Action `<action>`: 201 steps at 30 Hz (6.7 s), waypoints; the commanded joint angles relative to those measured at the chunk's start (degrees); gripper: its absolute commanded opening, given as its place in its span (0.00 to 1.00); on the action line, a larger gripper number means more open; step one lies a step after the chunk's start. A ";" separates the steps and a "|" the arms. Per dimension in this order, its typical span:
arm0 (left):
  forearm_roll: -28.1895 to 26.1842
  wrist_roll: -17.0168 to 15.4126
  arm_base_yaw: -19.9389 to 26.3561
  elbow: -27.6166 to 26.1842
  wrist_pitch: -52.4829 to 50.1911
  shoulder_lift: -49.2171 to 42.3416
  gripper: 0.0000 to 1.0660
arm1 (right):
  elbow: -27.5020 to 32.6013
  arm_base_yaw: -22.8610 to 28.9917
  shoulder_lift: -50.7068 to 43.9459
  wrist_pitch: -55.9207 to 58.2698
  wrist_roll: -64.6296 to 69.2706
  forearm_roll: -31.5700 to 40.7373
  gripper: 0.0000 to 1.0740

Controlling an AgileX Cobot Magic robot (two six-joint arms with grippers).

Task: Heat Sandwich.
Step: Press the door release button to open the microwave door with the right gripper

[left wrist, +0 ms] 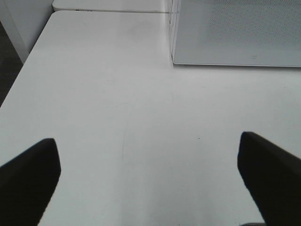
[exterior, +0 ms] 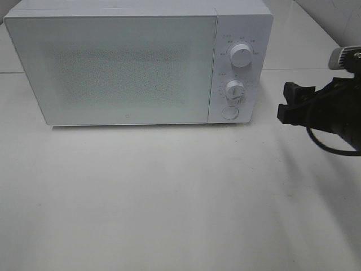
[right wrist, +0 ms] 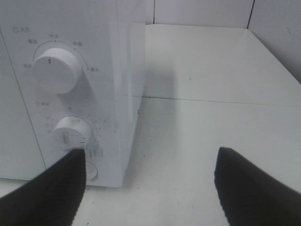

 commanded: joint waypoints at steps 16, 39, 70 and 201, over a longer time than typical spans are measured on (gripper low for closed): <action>-0.46 -0.23 0.17 0.06 0.00 -0.46 0.92 | -3.90 17.48 13.69 -8.19 -0.80 14.90 0.69; -0.46 -0.23 0.17 0.06 0.00 -0.46 0.92 | -6.59 19.65 16.27 -6.53 12.15 16.16 0.69; -0.46 -0.23 0.17 0.06 0.00 -0.46 0.92 | -6.59 19.65 16.27 -3.72 85.26 20.40 0.39; -0.46 -0.23 0.17 0.06 0.00 -0.46 0.92 | -40.79 2.18 40.05 -3.84 93.79 4.53 0.00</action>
